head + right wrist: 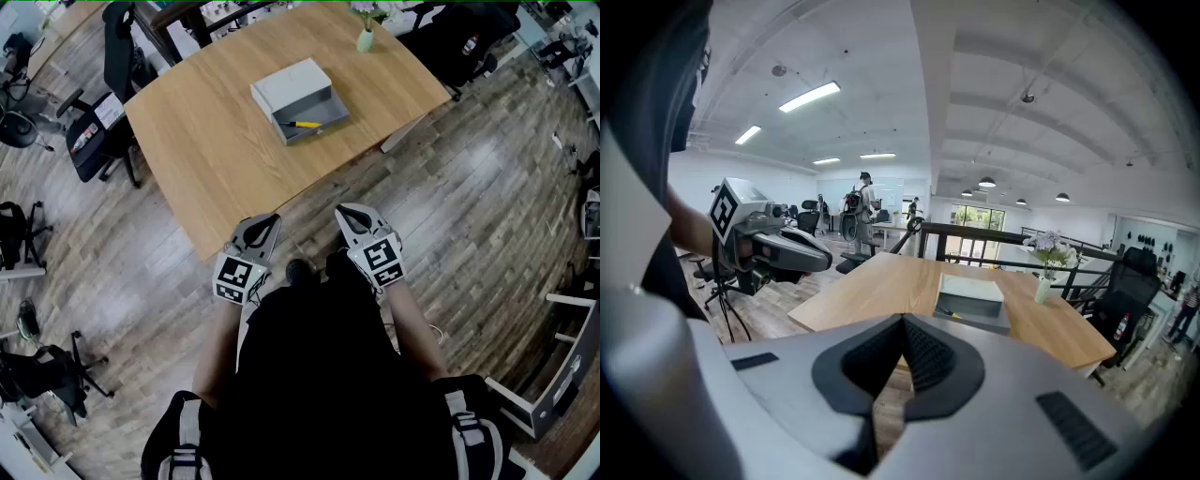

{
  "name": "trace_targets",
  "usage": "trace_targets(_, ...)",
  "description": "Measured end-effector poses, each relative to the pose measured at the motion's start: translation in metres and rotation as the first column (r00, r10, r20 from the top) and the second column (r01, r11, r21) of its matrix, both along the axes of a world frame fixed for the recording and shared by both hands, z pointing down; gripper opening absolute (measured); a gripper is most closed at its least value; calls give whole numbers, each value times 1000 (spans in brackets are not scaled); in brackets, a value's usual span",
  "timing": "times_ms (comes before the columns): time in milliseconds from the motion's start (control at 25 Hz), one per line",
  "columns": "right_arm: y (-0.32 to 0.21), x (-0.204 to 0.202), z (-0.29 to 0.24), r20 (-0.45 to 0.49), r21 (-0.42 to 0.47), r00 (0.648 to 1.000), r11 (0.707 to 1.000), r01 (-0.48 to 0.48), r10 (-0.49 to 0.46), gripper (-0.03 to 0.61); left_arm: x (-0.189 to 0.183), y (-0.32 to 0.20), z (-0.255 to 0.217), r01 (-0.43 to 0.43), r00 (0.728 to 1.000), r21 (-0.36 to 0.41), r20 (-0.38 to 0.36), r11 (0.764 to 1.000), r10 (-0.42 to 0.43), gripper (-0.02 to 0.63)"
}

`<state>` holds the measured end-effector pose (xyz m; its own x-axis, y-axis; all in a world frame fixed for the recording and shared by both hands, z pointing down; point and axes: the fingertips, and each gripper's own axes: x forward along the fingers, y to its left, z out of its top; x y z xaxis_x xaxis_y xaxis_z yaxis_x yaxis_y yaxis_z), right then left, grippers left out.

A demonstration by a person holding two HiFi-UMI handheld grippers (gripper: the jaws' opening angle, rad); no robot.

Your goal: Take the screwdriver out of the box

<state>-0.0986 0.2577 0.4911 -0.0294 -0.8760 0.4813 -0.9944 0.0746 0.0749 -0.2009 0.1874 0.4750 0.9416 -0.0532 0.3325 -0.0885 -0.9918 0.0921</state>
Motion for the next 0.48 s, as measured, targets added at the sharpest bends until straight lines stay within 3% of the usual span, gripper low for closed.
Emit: trace_targets(480, 5, 2, -2, 45, 10, 999, 1000, -23, 23, 25, -1, 5, -4, 8, 1000, 16, -4, 1000, -8, 21)
